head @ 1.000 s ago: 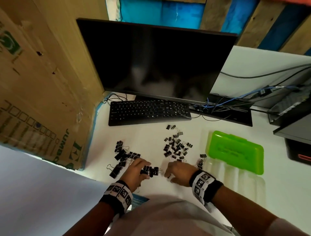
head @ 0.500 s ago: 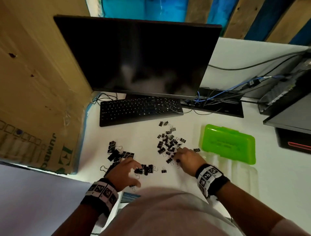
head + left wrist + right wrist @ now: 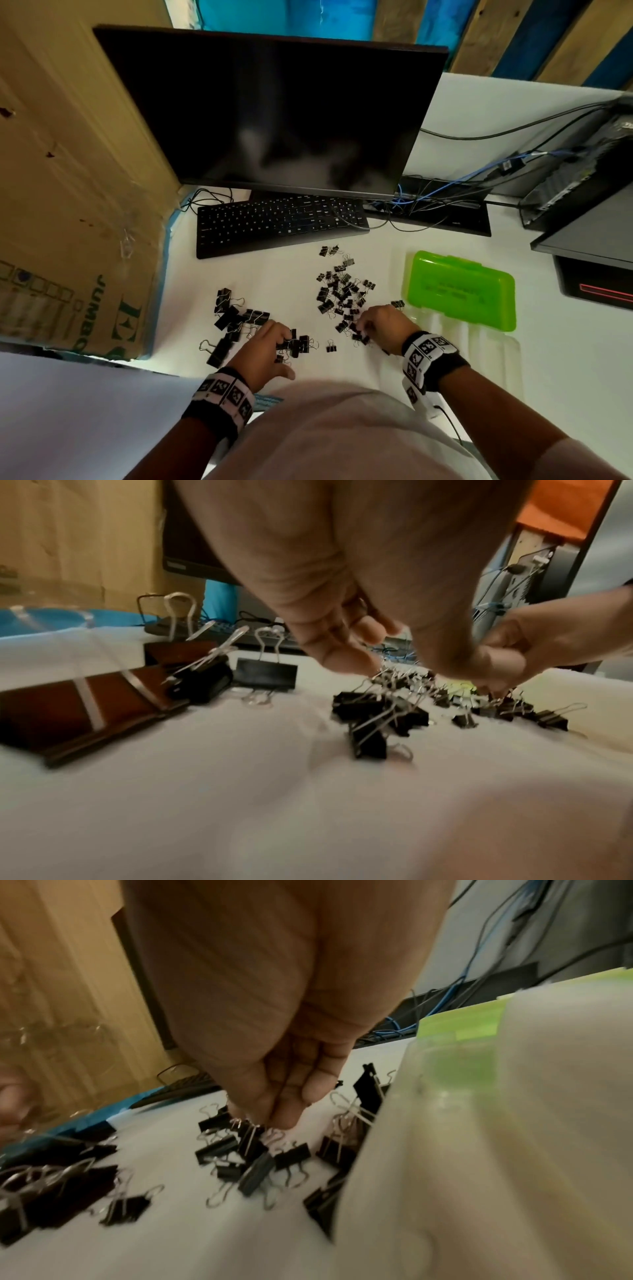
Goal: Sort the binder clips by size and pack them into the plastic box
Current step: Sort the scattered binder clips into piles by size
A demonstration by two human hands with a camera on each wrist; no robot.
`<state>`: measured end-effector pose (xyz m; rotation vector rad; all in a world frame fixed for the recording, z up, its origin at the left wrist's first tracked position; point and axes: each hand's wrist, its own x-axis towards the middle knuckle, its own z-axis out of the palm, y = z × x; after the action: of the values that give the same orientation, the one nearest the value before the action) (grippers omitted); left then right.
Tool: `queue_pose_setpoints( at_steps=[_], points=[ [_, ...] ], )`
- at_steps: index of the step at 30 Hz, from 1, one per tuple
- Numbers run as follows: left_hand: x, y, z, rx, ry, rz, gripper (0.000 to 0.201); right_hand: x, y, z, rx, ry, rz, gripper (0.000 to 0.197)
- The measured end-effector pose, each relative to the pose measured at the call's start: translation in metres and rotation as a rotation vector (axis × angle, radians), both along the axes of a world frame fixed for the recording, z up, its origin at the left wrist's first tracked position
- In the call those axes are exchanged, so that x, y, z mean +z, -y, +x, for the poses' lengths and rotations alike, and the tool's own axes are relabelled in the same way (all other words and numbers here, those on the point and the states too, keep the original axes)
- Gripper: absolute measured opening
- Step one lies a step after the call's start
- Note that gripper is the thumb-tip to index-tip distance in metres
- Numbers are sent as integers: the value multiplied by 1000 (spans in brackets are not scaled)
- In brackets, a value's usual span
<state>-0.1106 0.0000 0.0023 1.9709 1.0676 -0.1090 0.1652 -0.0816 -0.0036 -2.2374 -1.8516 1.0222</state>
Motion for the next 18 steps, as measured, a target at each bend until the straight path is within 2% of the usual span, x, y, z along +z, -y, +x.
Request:
queue_pose_setpoints(
  at_steps=[4,6,12,14,18],
  points=[
    [14,-9,34,-37,92,139,24,10,1,16,-121,40,118,28],
    [13,-17,58,-74,82,196,17,17,0,27,-175,111,144,30],
    [-8,-34,115,-214,-56,253,29,27,-2,58,-320,218,17,56],
    [-15,-35,120,-245,-72,280,26,25,-1,63,-299,228,-30,54],
    [-23,-39,120,-214,-23,311,12,15,-4,64,-199,247,-77,35]
  ],
)
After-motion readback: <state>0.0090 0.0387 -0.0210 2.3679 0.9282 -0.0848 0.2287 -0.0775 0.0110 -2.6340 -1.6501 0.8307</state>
